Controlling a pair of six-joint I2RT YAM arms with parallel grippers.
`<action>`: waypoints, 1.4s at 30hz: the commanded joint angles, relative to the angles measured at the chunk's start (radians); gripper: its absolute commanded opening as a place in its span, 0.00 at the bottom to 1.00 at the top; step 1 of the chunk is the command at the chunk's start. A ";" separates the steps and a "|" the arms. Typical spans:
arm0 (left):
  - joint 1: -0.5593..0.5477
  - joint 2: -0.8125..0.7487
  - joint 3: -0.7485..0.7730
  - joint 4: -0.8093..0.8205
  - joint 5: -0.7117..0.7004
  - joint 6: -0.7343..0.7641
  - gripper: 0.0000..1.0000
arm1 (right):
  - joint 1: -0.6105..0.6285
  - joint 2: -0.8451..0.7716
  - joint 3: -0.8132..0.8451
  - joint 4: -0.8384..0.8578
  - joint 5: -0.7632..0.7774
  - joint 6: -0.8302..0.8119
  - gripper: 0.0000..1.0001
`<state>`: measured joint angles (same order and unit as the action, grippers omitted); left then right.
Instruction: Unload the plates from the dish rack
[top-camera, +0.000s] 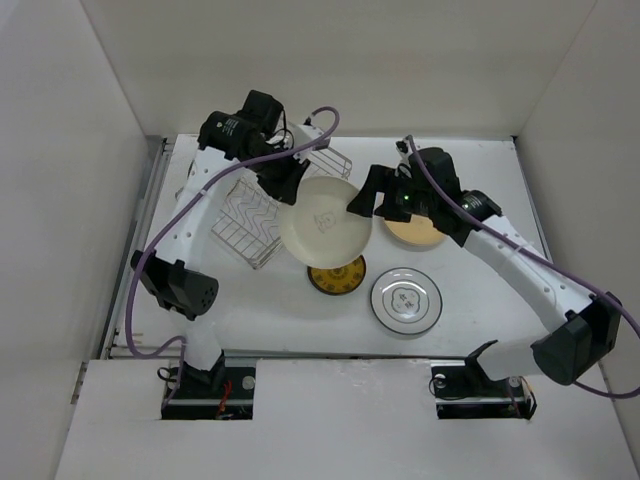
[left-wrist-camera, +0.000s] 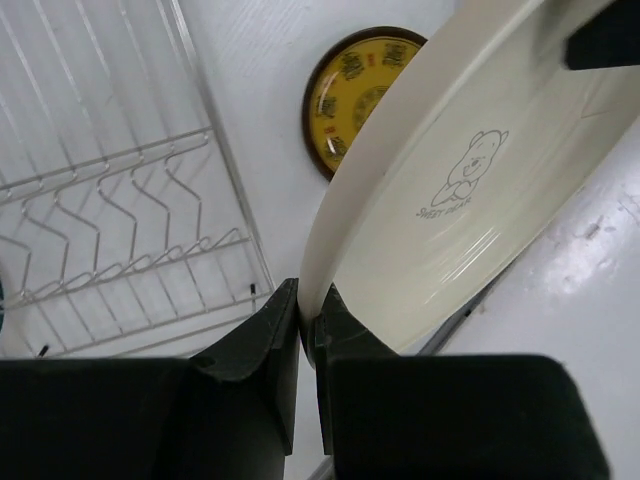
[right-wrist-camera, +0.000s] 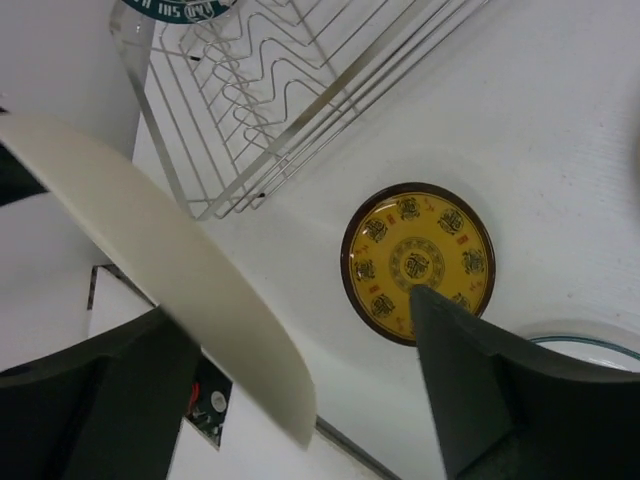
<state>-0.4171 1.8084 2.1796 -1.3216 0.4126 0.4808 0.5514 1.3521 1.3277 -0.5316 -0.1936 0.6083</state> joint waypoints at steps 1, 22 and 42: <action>-0.026 -0.007 -0.001 -0.100 0.088 0.038 0.00 | 0.015 0.038 0.036 0.062 -0.044 -0.031 0.83; 0.049 -0.085 -0.083 0.202 -0.598 -0.185 0.99 | -0.214 0.062 0.110 -0.264 0.318 0.163 0.00; 0.097 -0.213 -0.323 0.315 -0.747 -0.123 0.99 | -0.521 0.232 -0.076 -0.048 0.158 0.162 0.00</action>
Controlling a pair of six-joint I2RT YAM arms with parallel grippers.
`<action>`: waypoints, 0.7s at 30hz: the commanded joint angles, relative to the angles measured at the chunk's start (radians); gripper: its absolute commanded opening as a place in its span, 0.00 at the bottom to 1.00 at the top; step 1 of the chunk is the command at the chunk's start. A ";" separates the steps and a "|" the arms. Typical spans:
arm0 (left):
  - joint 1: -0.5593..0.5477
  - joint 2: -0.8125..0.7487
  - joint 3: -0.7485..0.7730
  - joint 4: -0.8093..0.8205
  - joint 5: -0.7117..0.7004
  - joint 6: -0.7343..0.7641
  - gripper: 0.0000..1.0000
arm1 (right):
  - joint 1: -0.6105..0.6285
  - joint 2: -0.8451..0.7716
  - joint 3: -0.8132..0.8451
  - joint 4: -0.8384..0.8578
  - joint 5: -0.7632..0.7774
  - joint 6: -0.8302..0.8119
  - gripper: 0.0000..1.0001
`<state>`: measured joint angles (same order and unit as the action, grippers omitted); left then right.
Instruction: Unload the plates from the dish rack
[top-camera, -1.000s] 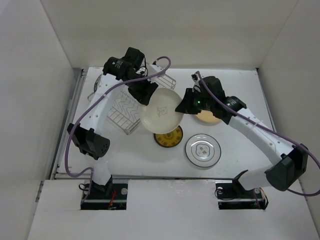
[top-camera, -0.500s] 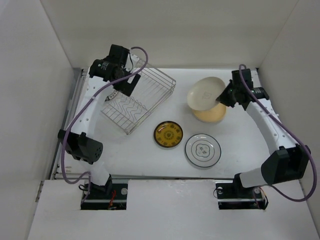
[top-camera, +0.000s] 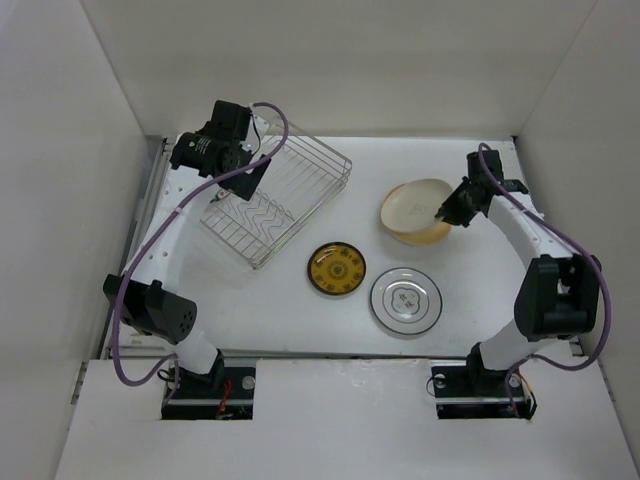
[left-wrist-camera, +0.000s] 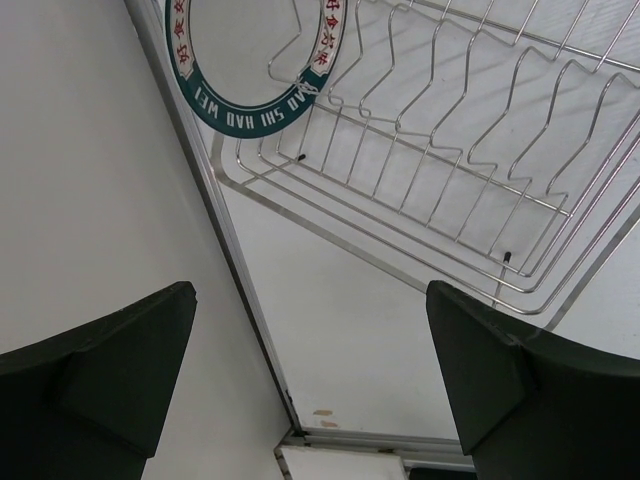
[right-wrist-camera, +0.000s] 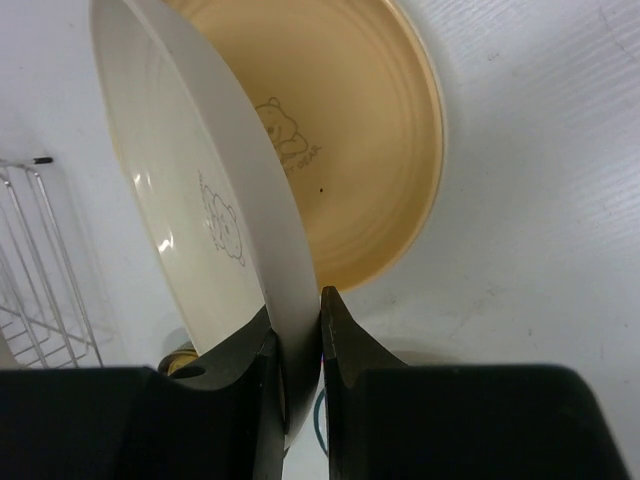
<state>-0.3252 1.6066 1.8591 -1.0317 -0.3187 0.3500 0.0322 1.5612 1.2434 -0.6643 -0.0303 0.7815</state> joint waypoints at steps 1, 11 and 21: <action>0.005 -0.011 -0.003 0.025 -0.016 0.007 0.99 | -0.002 0.023 0.008 0.084 0.004 -0.011 0.00; 0.005 -0.002 -0.003 0.016 -0.006 0.007 0.99 | -0.002 0.099 -0.028 0.048 0.069 -0.054 0.65; 0.005 0.016 0.017 0.007 0.003 0.007 0.99 | 0.017 -0.022 -0.029 -0.104 0.248 -0.073 0.76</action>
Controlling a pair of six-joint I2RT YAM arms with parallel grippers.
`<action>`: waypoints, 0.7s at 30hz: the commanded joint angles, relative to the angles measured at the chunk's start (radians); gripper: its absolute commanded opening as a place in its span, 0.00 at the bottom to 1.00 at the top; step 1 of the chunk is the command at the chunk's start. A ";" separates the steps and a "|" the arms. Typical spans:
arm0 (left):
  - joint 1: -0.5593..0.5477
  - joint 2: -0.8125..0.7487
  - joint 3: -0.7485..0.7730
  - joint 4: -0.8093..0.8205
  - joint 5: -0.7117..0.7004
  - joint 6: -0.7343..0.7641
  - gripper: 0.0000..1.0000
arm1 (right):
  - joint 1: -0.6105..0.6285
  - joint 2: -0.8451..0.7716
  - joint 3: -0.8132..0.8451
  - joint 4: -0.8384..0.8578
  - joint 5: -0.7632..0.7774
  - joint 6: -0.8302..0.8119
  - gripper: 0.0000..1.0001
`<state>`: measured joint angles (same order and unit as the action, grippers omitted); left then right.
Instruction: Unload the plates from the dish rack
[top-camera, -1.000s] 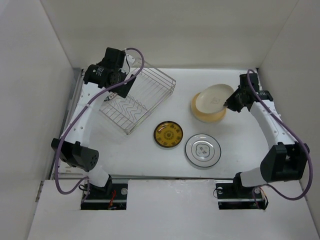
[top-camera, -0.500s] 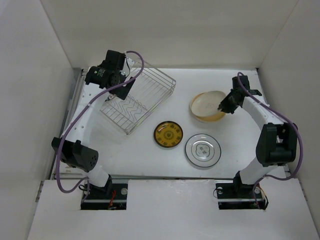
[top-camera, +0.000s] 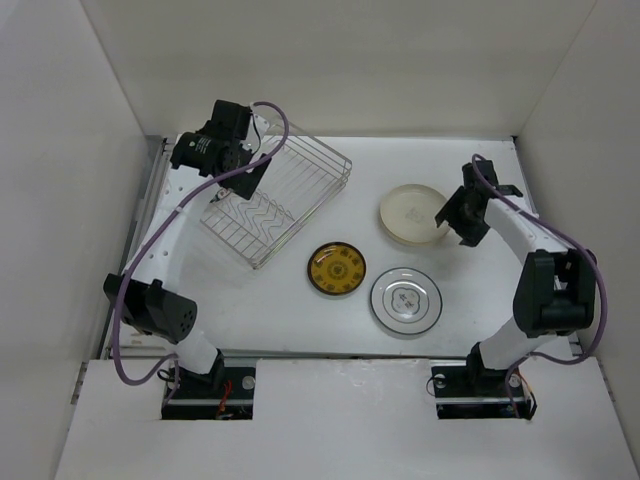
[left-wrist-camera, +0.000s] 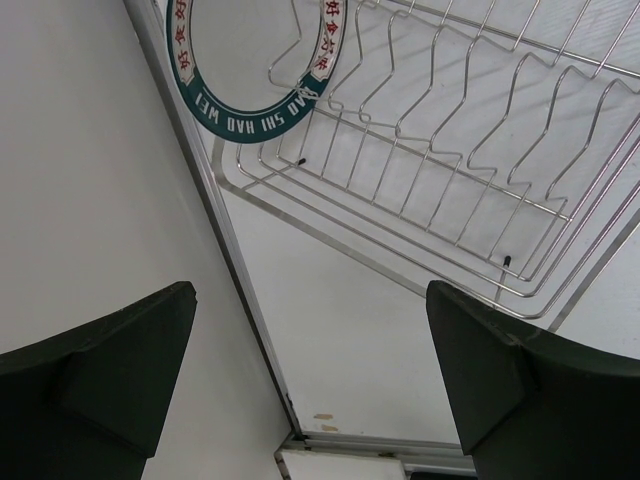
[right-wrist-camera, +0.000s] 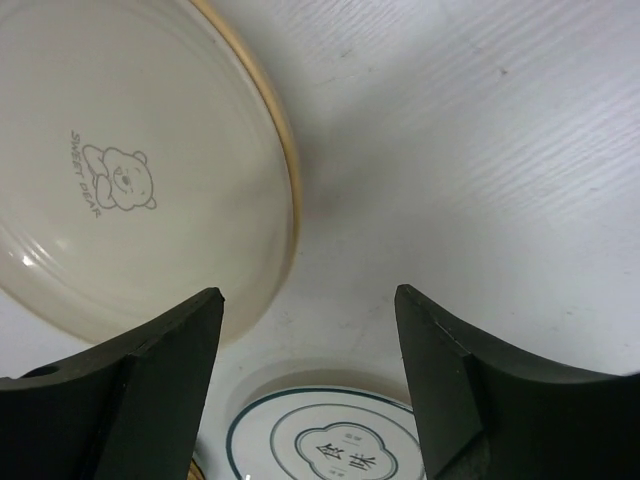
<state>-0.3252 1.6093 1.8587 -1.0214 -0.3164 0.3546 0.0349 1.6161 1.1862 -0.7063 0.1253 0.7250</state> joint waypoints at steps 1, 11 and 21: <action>0.005 0.014 0.026 -0.003 0.000 0.003 0.99 | 0.014 -0.106 0.029 -0.050 0.093 -0.028 0.74; 0.077 0.079 0.063 0.121 -0.062 0.063 0.81 | 0.141 -0.039 0.206 -0.036 0.005 -0.096 0.71; 0.210 0.417 0.366 0.066 -0.029 0.101 0.72 | 0.292 -0.027 0.274 -0.036 0.005 -0.096 0.71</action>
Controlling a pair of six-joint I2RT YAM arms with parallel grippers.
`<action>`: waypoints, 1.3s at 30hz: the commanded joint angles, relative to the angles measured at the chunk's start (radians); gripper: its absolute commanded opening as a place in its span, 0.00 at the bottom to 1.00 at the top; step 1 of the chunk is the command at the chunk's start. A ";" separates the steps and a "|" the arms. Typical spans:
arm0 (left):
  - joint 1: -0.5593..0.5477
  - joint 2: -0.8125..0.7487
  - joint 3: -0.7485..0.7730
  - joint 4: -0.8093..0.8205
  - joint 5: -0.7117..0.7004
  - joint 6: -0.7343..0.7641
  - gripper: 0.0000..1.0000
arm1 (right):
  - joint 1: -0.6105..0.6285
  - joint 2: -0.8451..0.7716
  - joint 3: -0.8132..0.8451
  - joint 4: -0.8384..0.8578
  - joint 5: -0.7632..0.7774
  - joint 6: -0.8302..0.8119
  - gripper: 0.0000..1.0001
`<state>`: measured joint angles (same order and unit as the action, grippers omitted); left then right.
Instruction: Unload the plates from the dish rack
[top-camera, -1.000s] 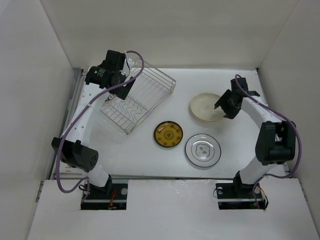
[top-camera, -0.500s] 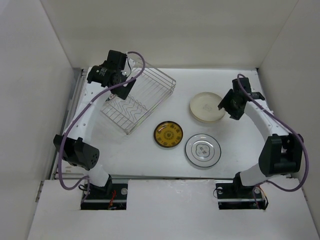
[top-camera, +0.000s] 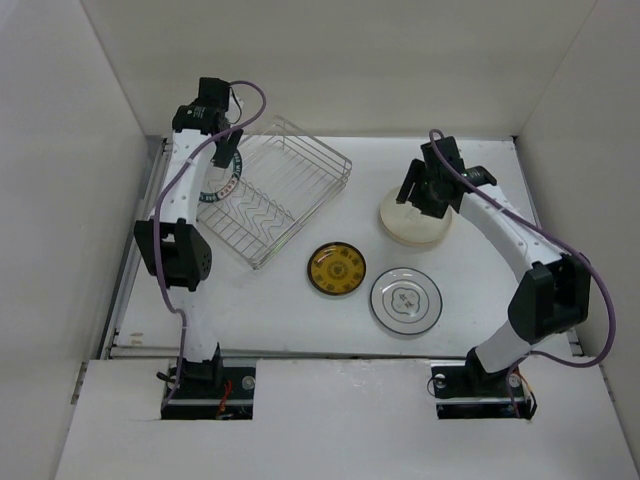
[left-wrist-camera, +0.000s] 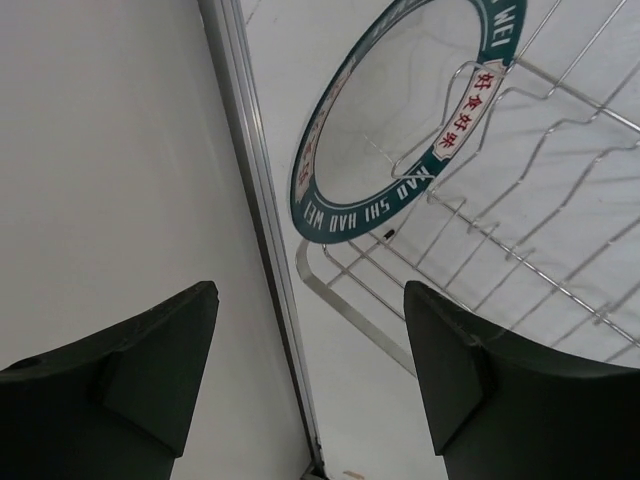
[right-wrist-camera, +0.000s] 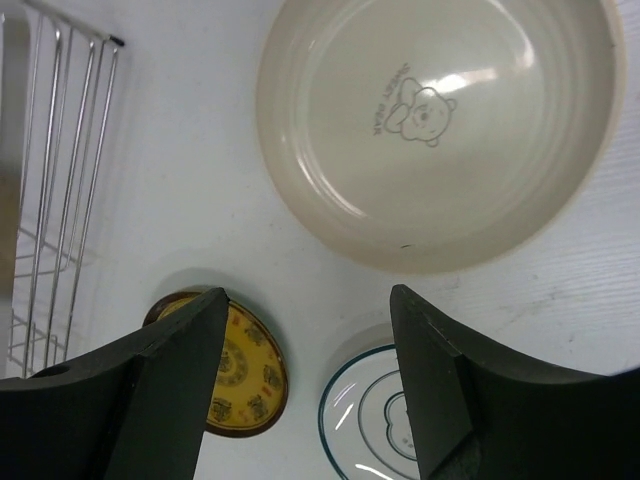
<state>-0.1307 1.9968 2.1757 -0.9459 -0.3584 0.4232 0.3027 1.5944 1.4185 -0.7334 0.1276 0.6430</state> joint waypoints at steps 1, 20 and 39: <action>0.026 0.045 0.049 0.008 0.013 0.049 0.72 | 0.024 -0.005 0.042 -0.009 0.003 -0.014 0.71; 0.068 0.116 0.091 0.025 -0.076 -0.014 0.00 | 0.044 -0.014 0.042 -0.018 -0.006 -0.014 0.71; 0.014 -0.233 0.118 -0.185 0.362 -0.023 0.00 | 0.110 -0.105 0.088 0.008 -0.115 -0.078 0.71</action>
<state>-0.0990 1.7828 2.2639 -1.0004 -0.1867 0.4049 0.3752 1.5711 1.4719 -0.7757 0.0879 0.6201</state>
